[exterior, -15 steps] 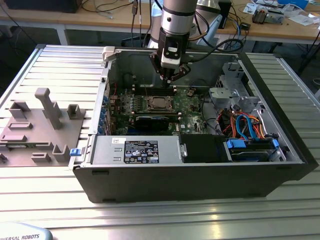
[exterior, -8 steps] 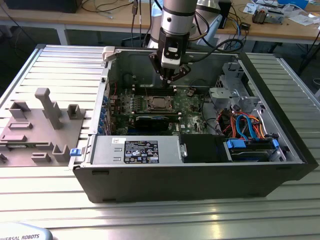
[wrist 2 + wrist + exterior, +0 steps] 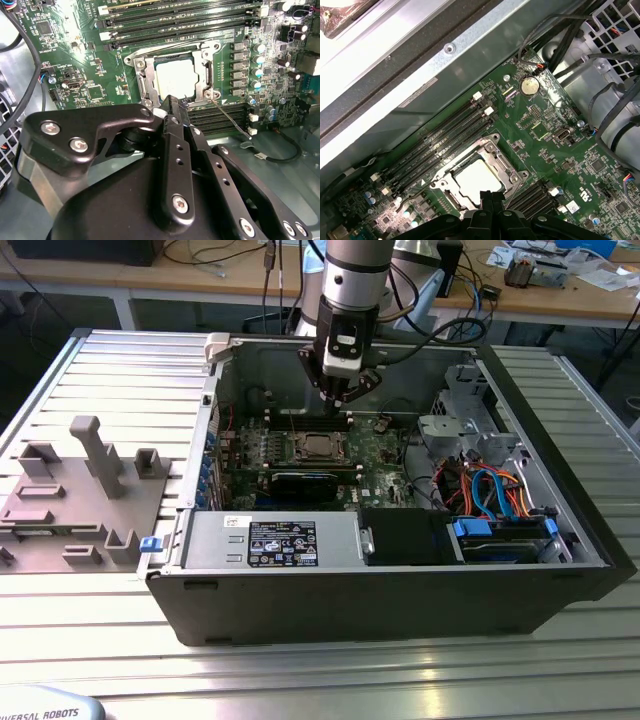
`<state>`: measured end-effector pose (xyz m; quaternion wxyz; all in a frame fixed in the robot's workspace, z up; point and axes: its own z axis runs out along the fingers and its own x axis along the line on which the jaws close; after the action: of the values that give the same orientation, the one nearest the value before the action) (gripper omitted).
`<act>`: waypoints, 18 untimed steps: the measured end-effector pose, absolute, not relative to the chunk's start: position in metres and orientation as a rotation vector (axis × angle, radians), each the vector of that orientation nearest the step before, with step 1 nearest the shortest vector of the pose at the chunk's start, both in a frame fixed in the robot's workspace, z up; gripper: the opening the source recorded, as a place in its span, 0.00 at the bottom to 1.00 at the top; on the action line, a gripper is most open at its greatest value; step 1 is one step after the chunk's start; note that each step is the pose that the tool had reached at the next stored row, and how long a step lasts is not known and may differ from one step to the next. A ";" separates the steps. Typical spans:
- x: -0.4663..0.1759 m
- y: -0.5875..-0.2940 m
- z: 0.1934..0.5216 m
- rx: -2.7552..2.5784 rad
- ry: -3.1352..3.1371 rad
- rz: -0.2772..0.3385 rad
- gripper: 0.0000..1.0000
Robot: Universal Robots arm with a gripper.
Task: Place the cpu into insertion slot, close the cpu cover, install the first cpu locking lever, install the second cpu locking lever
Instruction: 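Install the first cpu locking lever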
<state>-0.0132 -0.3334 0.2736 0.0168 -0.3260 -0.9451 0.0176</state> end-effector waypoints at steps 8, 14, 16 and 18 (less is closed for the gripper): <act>-0.013 -0.333 0.273 -1.007 -2.940 0.055 0.11; -0.013 -0.333 0.273 -1.001 -2.942 0.056 0.11; -0.013 -0.333 0.273 -1.001 -2.942 0.056 0.11; -0.013 -0.333 0.273 -0.999 -2.943 0.057 0.11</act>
<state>-0.0132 -0.3334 0.2728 0.0165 -0.3213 -0.9466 0.0182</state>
